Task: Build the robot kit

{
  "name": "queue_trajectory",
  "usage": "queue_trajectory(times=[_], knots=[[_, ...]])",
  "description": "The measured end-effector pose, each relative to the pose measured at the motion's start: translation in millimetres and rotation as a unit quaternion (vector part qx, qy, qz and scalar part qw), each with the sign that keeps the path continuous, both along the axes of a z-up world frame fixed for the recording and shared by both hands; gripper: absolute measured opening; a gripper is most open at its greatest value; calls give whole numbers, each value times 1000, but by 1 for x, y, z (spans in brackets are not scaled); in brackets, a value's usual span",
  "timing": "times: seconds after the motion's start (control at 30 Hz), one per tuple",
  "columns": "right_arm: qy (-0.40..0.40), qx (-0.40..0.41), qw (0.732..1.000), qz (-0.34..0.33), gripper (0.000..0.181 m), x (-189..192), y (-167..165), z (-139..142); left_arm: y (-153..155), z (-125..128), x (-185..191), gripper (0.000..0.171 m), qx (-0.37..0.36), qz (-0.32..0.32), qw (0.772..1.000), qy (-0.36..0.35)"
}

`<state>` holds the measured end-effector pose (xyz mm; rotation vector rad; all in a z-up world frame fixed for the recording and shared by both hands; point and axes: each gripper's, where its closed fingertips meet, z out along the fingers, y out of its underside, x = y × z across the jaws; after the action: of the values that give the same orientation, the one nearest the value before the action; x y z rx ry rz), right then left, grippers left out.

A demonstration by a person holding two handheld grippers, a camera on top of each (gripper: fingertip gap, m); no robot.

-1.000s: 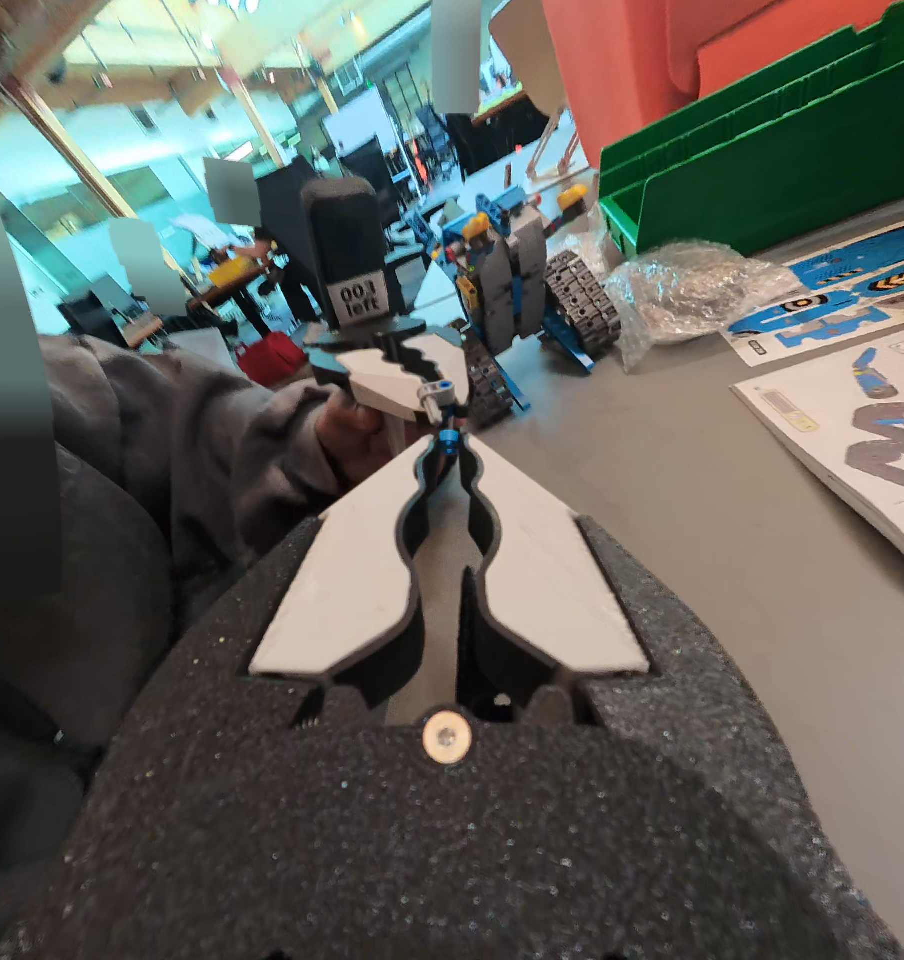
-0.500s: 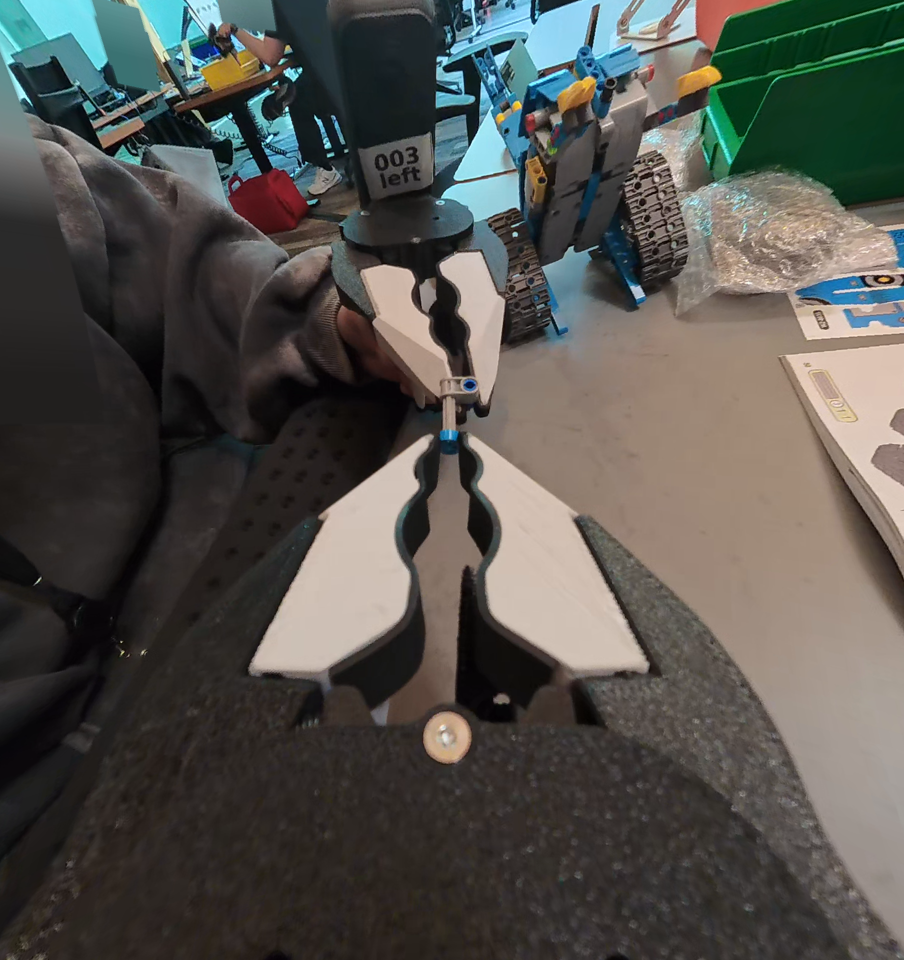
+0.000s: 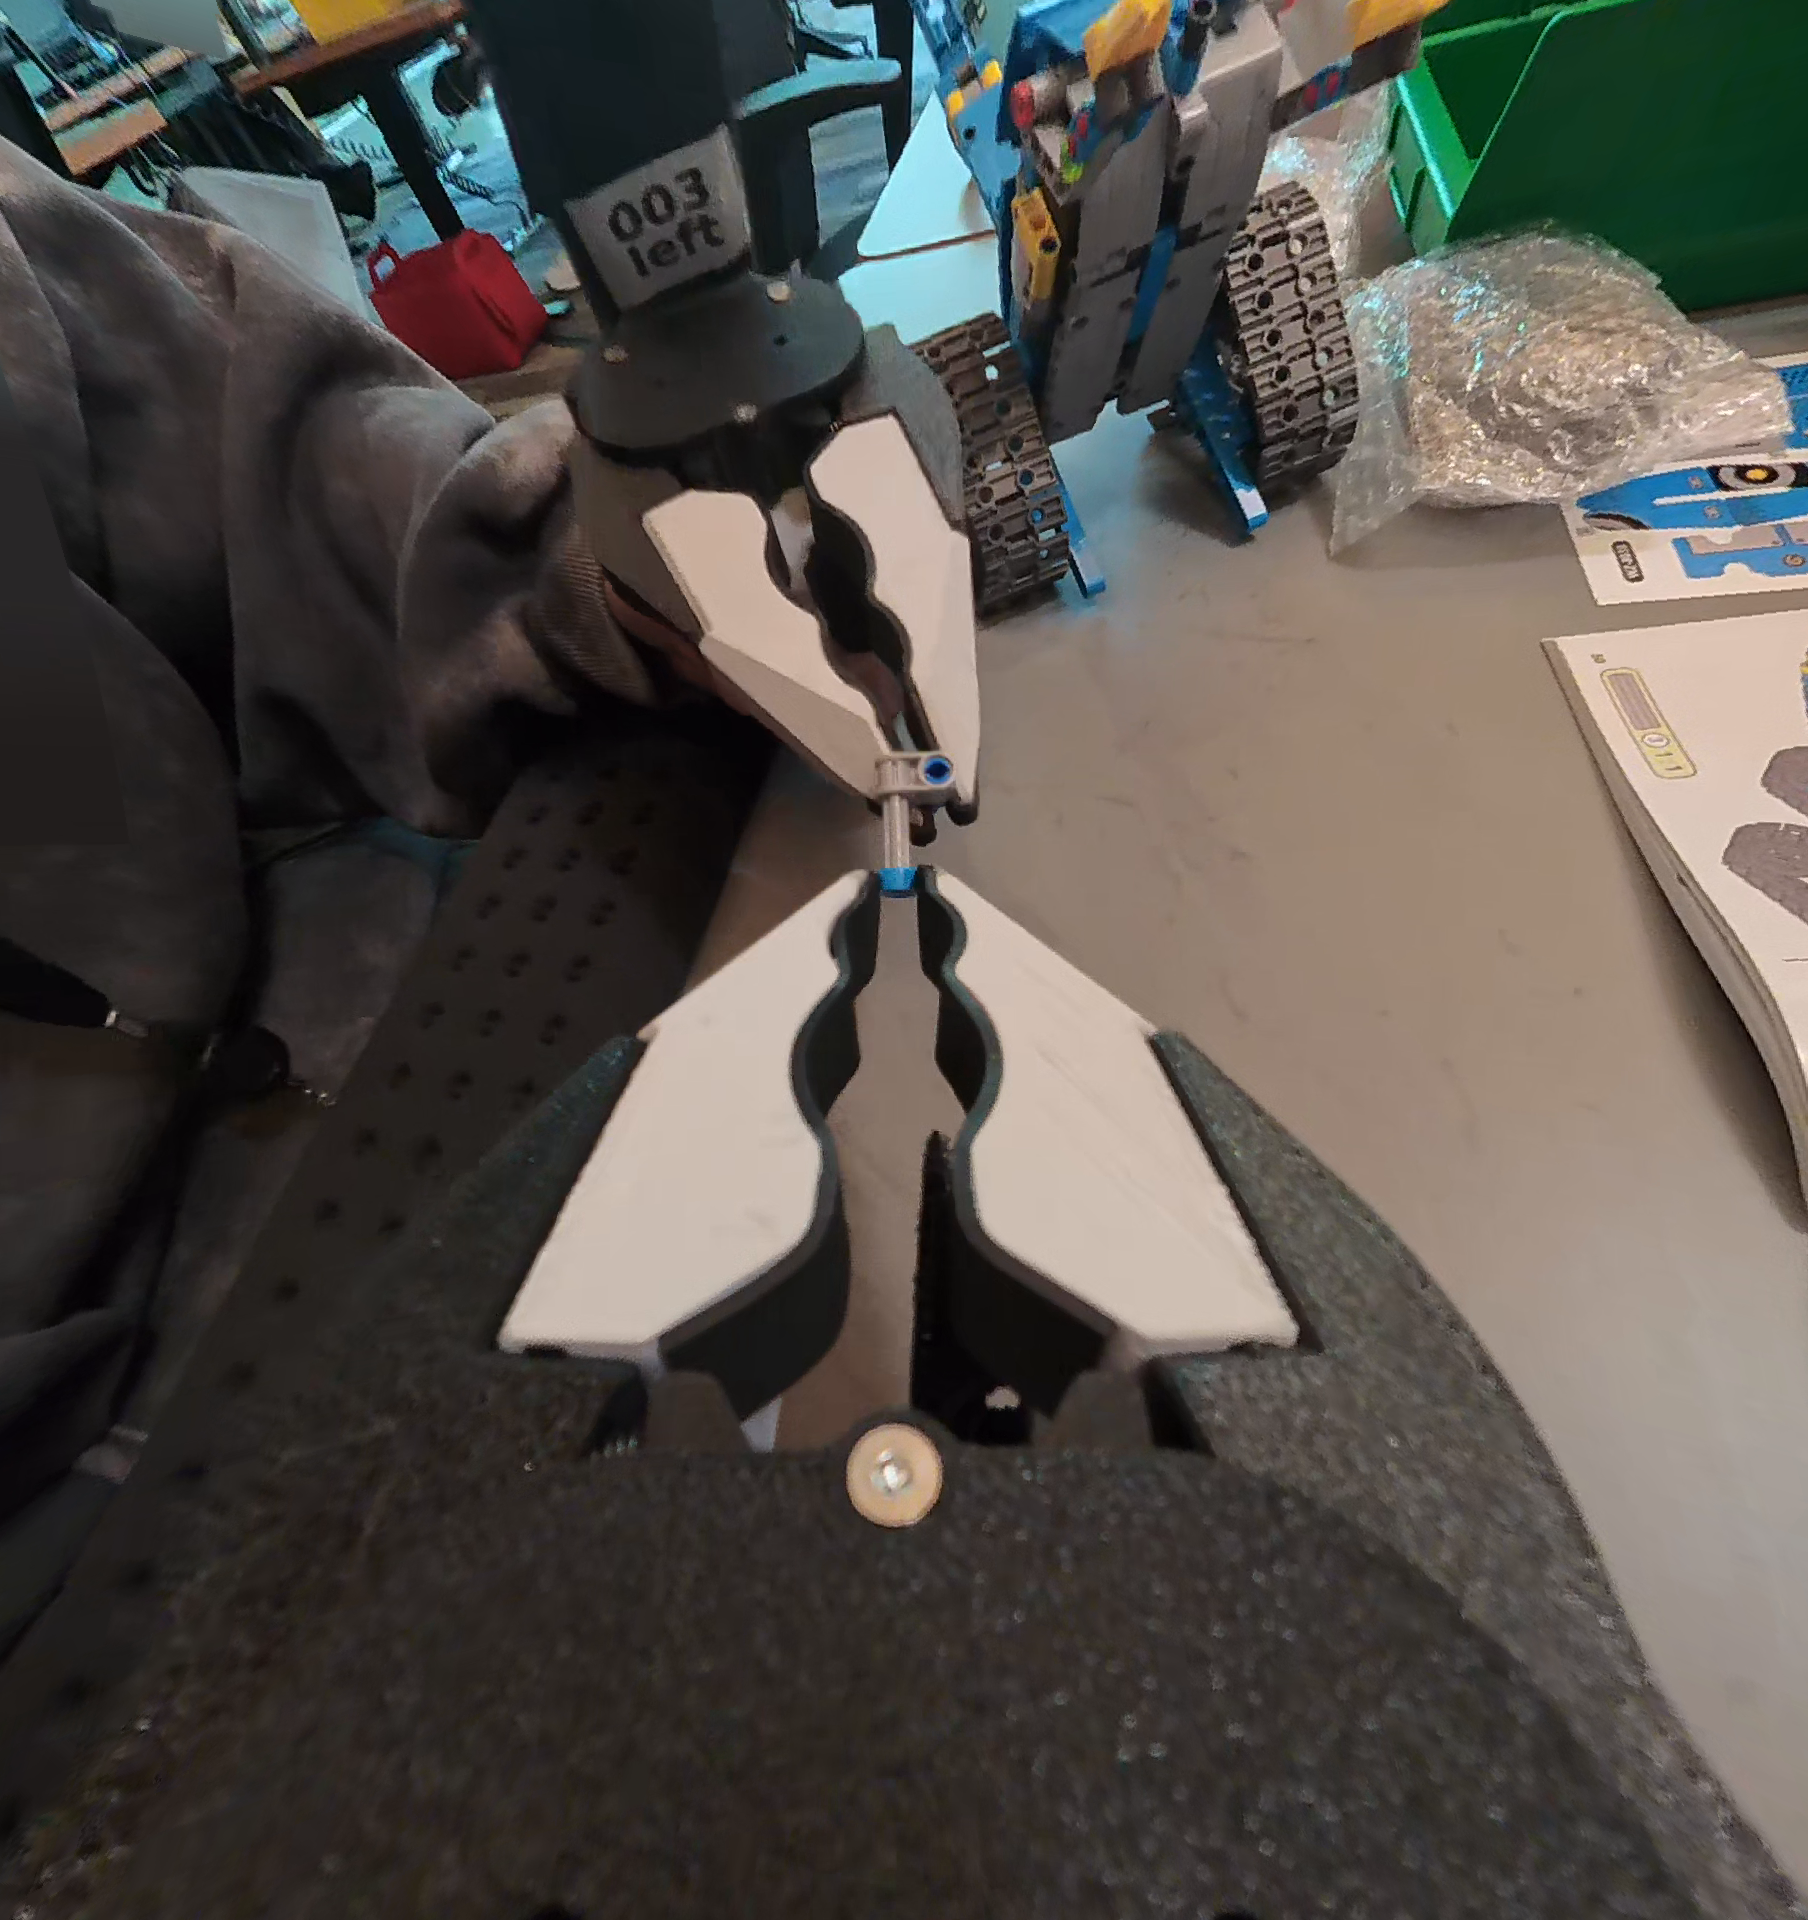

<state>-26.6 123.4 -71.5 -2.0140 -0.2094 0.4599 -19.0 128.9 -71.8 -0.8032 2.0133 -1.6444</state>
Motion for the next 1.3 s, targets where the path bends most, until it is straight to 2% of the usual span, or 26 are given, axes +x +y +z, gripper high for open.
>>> queue_trajectory(times=[0.13,0.3,0.57,0.8,1.17,1.3], knots=[[-25,-25,999,3,7,-1,0,-11,0,-11,1,2,49,6,999,-3],[-79,-82,993,4,7,-1,-4,-33,-2,-31,2,2,147,13,989,-21],[-49,-126,991,-14,7,8,3,-70,6,-63,10,2,259,39,965,-5],[-64,-145,987,-8,7,11,4,-91,4,-78,11,3,303,28,953,3],[-89,-138,986,-8,7,11,3,-91,3,-80,14,3,316,29,948,-3],[-83,-135,987,-11,18,12,2,-86,3,-79,15,3,318,31,948,-6]])
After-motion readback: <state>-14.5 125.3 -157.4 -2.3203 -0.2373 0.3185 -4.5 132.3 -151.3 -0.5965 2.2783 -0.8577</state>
